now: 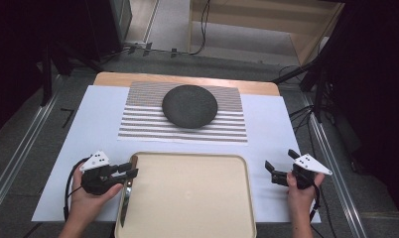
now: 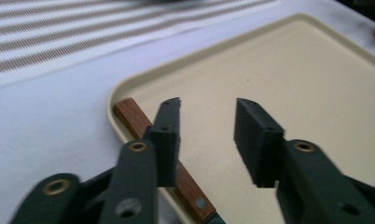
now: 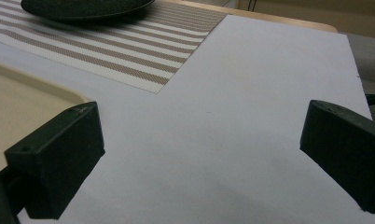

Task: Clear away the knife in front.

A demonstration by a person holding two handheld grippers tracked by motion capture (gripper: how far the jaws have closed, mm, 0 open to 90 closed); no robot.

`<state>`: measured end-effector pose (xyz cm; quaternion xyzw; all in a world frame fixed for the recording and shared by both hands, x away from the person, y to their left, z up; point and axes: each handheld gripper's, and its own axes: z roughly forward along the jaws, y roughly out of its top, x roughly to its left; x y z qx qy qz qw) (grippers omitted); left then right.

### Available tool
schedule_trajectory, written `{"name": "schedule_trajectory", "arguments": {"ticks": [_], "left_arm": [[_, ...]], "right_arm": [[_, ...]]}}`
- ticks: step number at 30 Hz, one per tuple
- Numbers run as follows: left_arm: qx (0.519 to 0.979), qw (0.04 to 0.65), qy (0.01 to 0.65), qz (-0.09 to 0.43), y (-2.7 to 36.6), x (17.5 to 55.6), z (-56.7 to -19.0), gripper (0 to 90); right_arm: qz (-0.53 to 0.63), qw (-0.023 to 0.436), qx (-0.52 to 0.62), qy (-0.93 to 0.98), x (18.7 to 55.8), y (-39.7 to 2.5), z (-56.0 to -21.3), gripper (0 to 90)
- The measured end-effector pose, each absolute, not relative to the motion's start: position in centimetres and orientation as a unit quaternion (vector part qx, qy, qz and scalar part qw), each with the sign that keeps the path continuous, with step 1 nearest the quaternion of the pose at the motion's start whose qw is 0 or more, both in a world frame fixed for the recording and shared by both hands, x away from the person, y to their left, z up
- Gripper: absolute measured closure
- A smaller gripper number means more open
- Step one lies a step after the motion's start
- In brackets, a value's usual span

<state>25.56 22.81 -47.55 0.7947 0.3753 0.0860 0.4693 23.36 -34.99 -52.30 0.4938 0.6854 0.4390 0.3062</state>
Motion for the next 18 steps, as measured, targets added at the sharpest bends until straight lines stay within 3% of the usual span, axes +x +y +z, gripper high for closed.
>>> {"name": "schedule_trajectory", "arguments": {"ticks": [5, 13, 18], "left_arm": [[0.773, 0.493, 0.384, 0.107, 24.0, 25.5, -46.9, 39.7], [0.768, 0.502, 0.373, 0.134, 25.4, 25.6, -46.2, 27.2], [0.756, 0.512, 0.382, 0.144, 26.7, 25.8, -45.9, 12.5]], "right_arm": [[0.435, 0.307, 0.495, 0.687, 23.4, -34.9, -52.3, 0.0], [0.437, 0.307, 0.495, 0.685, 23.4, -35.0, -52.3, 0.0], [0.438, 0.306, 0.496, 0.684, 23.4, -35.0, -52.3, 0.0]]}}
